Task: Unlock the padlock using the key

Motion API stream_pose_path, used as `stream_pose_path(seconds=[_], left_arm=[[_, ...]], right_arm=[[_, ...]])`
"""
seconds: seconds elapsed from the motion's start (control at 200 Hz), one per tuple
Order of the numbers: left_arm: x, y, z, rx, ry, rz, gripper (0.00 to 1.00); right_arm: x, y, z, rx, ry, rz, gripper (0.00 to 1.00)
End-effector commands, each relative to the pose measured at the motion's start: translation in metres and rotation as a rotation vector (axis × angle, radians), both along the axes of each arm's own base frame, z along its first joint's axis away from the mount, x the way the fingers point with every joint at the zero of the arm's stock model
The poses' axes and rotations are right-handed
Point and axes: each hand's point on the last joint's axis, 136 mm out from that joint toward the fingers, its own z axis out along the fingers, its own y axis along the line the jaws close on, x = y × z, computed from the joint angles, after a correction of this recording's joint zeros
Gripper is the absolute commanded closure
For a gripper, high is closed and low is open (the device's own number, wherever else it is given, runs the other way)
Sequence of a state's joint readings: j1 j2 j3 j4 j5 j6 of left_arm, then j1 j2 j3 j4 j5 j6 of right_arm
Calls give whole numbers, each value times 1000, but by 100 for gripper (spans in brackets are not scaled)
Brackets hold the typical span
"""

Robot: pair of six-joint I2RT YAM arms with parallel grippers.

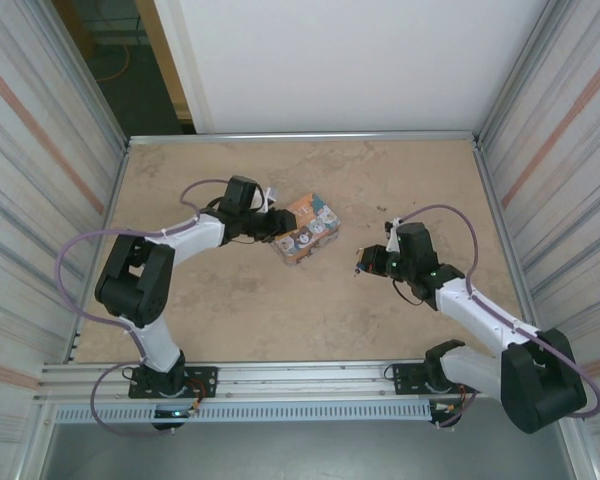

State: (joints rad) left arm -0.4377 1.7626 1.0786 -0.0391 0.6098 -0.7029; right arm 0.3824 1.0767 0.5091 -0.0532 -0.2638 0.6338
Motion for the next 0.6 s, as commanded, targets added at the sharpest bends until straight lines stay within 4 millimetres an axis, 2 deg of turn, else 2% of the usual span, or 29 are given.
stream_pose_path(seconds=[0.0,0.301,0.596], left_arm=[[-4,17,-33,114,68,9,59],[3,14,9,90,-40,-9,53],[-7,27,51,102,-158,5,51]], right_arm=[[-5,-2,12,-16,-16,30,100],[-13,-5,16,-31,-11,45,100],[-15,-2,20,-26,-4,60,100]])
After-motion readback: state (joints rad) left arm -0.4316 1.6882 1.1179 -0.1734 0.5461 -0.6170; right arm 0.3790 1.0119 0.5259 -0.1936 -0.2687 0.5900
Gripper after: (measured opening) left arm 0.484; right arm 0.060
